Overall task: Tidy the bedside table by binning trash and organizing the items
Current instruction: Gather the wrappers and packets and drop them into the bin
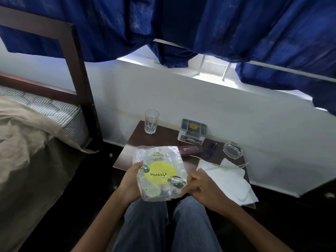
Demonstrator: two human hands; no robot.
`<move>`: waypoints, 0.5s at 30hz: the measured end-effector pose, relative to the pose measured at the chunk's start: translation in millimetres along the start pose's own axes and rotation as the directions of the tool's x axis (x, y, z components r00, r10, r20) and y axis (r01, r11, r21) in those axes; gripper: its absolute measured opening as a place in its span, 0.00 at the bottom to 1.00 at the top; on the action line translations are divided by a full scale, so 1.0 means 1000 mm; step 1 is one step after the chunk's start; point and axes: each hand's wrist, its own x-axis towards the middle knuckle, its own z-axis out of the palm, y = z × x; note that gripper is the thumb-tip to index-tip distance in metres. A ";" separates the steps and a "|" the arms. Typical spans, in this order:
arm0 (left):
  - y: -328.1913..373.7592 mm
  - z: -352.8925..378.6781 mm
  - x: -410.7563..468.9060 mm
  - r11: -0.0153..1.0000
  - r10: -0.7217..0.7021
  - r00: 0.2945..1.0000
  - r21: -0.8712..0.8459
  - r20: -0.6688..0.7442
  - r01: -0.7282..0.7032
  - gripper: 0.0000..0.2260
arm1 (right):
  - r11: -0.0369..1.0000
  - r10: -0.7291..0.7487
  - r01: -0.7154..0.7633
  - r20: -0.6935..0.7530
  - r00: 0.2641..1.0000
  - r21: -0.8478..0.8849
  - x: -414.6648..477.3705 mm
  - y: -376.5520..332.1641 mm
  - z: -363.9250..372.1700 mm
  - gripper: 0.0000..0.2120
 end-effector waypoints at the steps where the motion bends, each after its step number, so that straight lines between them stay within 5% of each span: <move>1: -0.005 0.005 0.000 0.999 -0.015 1.000 0.038 0.000 0.015 0.14 | 1.000 0.023 -0.024 -0.003 1.000 -0.010 -0.009 0.001 -0.006 0.17; 5: -0.025 0.017 0.005 0.989 0.011 1.000 0.149 -0.003 -0.011 0.15 | 0.990 0.138 -0.138 0.006 0.990 0.034 -0.039 0.001 -0.030 0.18; 9: -0.037 0.031 0.006 0.973 0.078 0.996 0.216 0.049 -0.087 0.15 | 0.878 0.315 -0.289 -0.004 0.949 0.381 -0.057 -0.014 -0.056 0.15; 12: -0.051 0.046 0.000 0.918 0.103 0.988 0.372 0.117 -0.140 0.11 | 0.555 0.524 -0.278 -0.070 0.849 0.784 -0.061 -0.028 -0.067 0.06; 15: -0.066 0.066 -0.010 0.854 0.160 0.968 0.464 0.195 -0.235 0.10 | 0.152 0.694 -0.117 -0.022 0.720 0.981 -0.061 -0.029 -0.072 0.05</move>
